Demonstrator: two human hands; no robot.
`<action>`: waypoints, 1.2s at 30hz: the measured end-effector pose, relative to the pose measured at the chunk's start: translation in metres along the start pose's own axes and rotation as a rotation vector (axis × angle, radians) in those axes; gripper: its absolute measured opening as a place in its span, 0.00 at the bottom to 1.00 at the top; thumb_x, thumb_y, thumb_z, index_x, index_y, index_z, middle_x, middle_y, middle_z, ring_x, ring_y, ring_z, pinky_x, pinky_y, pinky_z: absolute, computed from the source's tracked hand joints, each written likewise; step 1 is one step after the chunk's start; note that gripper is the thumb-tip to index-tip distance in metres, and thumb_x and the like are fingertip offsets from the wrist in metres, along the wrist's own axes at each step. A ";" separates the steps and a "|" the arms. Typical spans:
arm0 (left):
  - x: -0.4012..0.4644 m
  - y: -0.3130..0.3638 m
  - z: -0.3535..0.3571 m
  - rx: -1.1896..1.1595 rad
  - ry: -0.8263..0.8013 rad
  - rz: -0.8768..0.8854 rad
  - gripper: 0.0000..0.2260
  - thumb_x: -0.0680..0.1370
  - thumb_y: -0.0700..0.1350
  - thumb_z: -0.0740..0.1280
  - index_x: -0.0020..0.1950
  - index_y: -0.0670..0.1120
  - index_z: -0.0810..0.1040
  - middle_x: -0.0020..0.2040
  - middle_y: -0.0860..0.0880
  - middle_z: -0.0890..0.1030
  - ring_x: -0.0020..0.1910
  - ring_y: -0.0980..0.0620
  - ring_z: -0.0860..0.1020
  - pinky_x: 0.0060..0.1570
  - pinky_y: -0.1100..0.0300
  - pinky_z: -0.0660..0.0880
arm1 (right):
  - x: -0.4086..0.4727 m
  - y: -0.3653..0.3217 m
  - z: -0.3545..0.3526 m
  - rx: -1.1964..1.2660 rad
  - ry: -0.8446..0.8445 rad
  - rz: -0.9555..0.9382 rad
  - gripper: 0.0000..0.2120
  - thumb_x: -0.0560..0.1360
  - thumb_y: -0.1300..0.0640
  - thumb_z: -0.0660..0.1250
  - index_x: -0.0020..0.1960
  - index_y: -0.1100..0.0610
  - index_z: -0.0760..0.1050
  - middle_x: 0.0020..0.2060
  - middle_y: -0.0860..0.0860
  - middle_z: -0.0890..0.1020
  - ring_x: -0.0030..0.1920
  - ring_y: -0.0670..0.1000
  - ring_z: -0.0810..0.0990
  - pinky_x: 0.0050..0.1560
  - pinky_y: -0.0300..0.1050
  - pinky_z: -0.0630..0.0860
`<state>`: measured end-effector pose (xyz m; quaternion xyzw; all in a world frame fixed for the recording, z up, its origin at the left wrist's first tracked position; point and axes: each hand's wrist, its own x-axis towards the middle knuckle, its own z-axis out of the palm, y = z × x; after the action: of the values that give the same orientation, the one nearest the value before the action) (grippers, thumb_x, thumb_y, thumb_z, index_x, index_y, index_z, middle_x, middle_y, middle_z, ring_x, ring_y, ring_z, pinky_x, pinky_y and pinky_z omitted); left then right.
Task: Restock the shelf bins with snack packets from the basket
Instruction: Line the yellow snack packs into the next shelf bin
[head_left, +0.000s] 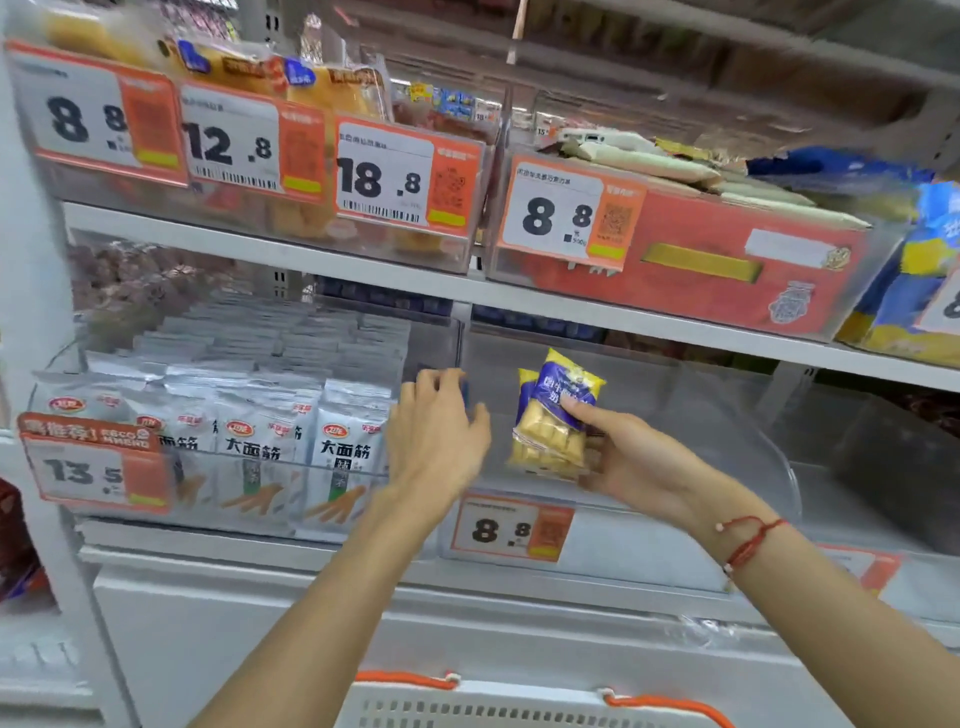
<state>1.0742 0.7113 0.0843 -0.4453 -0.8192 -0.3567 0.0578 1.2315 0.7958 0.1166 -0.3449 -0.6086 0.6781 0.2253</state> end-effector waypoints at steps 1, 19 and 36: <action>0.003 -0.004 0.004 0.065 -0.017 0.034 0.18 0.80 0.51 0.59 0.69 0.48 0.68 0.66 0.47 0.68 0.64 0.46 0.68 0.60 0.53 0.66 | 0.012 -0.002 -0.002 -0.020 0.005 0.007 0.13 0.76 0.52 0.66 0.53 0.60 0.79 0.46 0.56 0.83 0.45 0.53 0.80 0.51 0.46 0.76; 0.156 0.019 0.042 0.829 -0.322 0.359 0.22 0.76 0.44 0.65 0.70 0.48 0.70 0.67 0.45 0.72 0.67 0.46 0.66 0.69 0.53 0.58 | 0.197 0.016 -0.007 -0.779 -0.046 -0.091 0.27 0.75 0.52 0.69 0.68 0.57 0.62 0.62 0.53 0.73 0.55 0.52 0.76 0.57 0.50 0.76; 0.172 0.016 0.073 1.027 -0.403 0.428 0.13 0.77 0.51 0.60 0.35 0.47 0.67 0.34 0.49 0.71 0.33 0.52 0.67 0.67 0.48 0.57 | 0.230 0.050 -0.011 -0.688 0.124 -0.231 0.23 0.68 0.49 0.76 0.54 0.54 0.67 0.44 0.52 0.79 0.25 0.42 0.78 0.25 0.31 0.72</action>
<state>1.0005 0.8820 0.1098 -0.5745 -0.7739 0.1967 0.1797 1.0929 0.9621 0.0227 -0.3700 -0.8212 0.3817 0.2076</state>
